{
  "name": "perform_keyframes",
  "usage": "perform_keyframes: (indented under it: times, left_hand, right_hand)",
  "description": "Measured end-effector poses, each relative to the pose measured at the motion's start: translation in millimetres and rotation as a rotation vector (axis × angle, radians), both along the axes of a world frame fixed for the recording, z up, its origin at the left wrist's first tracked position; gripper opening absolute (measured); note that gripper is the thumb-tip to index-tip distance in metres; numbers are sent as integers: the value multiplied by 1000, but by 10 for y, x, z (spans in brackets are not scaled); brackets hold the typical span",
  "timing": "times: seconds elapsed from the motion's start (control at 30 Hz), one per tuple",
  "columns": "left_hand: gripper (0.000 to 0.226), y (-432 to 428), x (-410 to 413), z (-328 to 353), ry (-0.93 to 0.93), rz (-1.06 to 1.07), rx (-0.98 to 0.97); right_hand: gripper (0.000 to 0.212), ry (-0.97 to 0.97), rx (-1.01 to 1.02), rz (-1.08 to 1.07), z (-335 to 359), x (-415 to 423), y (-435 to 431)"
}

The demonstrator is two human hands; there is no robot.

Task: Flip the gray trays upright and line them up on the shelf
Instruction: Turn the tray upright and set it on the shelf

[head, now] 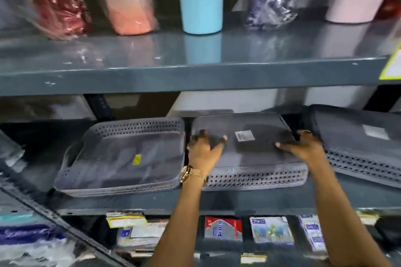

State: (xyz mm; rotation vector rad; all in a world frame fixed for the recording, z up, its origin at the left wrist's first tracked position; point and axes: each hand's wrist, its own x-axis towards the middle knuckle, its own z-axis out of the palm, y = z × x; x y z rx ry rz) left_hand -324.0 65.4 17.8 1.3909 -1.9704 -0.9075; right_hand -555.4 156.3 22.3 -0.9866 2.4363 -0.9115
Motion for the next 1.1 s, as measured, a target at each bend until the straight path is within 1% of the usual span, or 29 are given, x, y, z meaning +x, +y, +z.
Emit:
perform_keyframes:
  times: [0.07, 0.1, 0.13, 0.17, 0.2, 0.27, 0.3, 0.33, 0.37, 0.43, 0.47, 0.53, 0.6, 0.63, 0.67, 0.73, 0.77, 0.83, 0.87, 0.9, 0.93, 0.97, 1.0, 1.03, 1.07, 1.1]
  left_hand:
    - [92, 24, -180, -49, 23, 169, 66]
    - [97, 12, -222, -79, 26, 232, 89]
    - [99, 19, -286, -113, 11, 283, 113]
    - [98, 9, -298, -146, -7, 331, 134]
    - [99, 6, -316, -187, -16, 378, 162]
    - [105, 29, -337, -204, 21, 451, 222]
    - [107, 61, -382, -201, 62, 482, 232]
    - [107, 71, -412, -193, 107, 504, 233]
    - [110, 103, -454, -144, 151, 519, 224]
    - [115, 179, -530, -10, 233, 546, 135]
    - [113, 208, -568, 56, 292, 557, 63]
    - [101, 259, -608, 216, 478, 563, -66]
    - [80, 254, -608, 304, 663, 547, -119]
    - [75, 221, -577, 317, 748, 543, -92]
    - [77, 165, -535, 305, 822, 533, -55]
    - [81, 125, -452, 273, 927, 504, 39]
    - [79, 181, -431, 296, 951, 502, 59]
    - [73, 271, -371, 280, 914, 498, 83]
    - [78, 306, -326, 221, 898, 490, 121]
    - [90, 343, -277, 173, 891, 480, 178]
    - [103, 377, -237, 133, 867, 468, 232]
    - [112, 357, -170, 63, 828, 466, 271]
    - [115, 325, -127, -4, 784, 452, 297]
    - [111, 320, -81, -48, 720, 451, 322]
    - [100, 369, -66, -33, 647, 453, 333]
    - [83, 433, -59, -13, 584, 457, 314]
  right_hand:
    - [65, -92, -13, 15, -30, -249, 131]
    - [70, -126, -14, 39, -50, -331, 145]
    - [79, -153, -7, 56, -63, -424, 175]
    - [82, -191, 22, 72, -47, -435, 178]
    - [80, -252, 8, 85, -44, -456, 185]
    - [68, -414, -34, 106, -33, -439, 164]
    - [57, -480, -58, 129, -35, -432, 168]
    - [46, -504, -104, 147, -57, -426, 152]
    - [42, -526, -151, 154, -58, -422, 149]
    - [46, -572, -286, 136, -33, -444, 113]
    - [47, -586, -363, 109, 25, -465, 101]
    - [45, -605, -515, 18, 156, -513, 95]
    - [62, -702, -610, -59, 252, -591, 80]
    - [70, -754, -644, -65, 294, -629, 86]
    - [75, -795, -656, -56, 288, -668, 85]
    - [76, -874, -629, -24, 260, -709, 126]
    - [77, -911, -602, -14, 210, -707, 164]
    - [85, -930, -561, 6, 85, -680, 264]
    - [93, -940, -534, 17, 30, -659, 306]
    - [101, -956, -517, 22, -27, -647, 341]
    - [102, -971, -506, 13, -78, -652, 359]
    - [94, -990, -502, -6, -104, -643, 369]
    - [79, -999, -496, -33, -138, -661, 365]
    - [63, -993, -487, -61, -165, -659, 359]
    - [47, -952, -471, -77, -201, -666, 358]
    - [33, -892, -446, -78, -247, -670, 356]
